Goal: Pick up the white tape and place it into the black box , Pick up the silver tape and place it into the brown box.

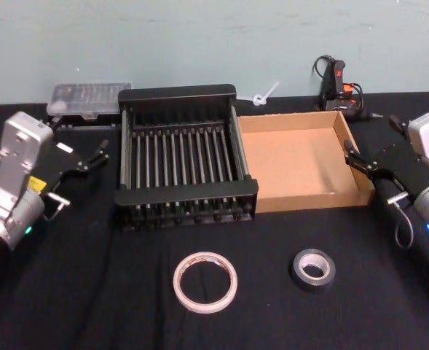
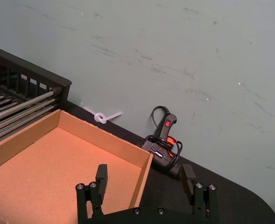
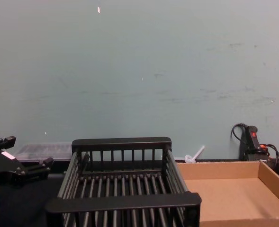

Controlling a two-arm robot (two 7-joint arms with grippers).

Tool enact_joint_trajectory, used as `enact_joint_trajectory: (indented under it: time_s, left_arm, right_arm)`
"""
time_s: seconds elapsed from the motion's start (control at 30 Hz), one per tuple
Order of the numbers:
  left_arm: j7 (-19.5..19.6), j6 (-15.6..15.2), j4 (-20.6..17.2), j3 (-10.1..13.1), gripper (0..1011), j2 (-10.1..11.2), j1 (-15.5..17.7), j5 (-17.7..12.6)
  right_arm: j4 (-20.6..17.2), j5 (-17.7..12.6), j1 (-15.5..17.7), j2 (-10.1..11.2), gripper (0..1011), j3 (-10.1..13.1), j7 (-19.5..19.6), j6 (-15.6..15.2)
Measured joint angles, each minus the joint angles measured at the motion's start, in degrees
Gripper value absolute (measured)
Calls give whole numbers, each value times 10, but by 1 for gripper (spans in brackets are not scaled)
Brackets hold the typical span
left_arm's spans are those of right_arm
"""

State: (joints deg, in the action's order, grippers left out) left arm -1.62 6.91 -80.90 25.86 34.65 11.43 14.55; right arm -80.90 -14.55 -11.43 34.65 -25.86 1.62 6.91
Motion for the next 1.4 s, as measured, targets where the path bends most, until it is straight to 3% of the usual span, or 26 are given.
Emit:
enact_joint_trajectory:
  time_s: [1.4]
  left_arm:
    - [0, 0, 0, 0, 1001, 0, 0, 0]
  right_arm:
    - [2, 0, 2, -5, 1000, 6, -5, 3]
